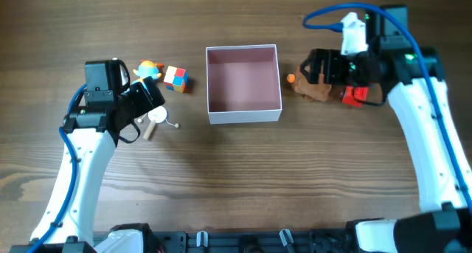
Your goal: Pack container
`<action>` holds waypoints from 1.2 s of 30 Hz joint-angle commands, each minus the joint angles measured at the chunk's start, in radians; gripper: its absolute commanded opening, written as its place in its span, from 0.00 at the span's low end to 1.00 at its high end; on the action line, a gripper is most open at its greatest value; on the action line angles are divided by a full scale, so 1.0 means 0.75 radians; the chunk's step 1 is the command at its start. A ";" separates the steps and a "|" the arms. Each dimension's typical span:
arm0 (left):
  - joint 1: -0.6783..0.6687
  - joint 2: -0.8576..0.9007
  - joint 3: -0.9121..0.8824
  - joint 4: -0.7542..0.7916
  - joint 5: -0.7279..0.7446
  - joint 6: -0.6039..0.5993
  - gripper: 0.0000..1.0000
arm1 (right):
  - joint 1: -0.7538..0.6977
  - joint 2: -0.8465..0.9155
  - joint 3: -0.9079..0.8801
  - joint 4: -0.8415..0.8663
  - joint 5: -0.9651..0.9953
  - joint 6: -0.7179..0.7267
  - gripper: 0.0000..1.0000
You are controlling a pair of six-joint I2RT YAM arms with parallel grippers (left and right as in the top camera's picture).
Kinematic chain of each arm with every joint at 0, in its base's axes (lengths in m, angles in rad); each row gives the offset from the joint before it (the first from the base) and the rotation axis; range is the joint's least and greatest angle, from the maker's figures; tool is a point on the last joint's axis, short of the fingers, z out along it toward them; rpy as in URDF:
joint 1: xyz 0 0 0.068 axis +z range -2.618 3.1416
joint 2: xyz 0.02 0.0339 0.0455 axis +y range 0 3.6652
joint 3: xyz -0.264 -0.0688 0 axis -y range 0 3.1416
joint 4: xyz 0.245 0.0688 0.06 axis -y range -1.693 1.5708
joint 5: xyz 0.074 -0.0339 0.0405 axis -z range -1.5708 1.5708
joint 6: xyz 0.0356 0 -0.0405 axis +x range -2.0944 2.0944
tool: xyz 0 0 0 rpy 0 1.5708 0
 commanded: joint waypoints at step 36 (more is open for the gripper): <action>0.005 0.011 0.026 0.000 0.021 0.026 1.00 | 0.061 0.745 0.027 0.212 0.467 0.312 0.63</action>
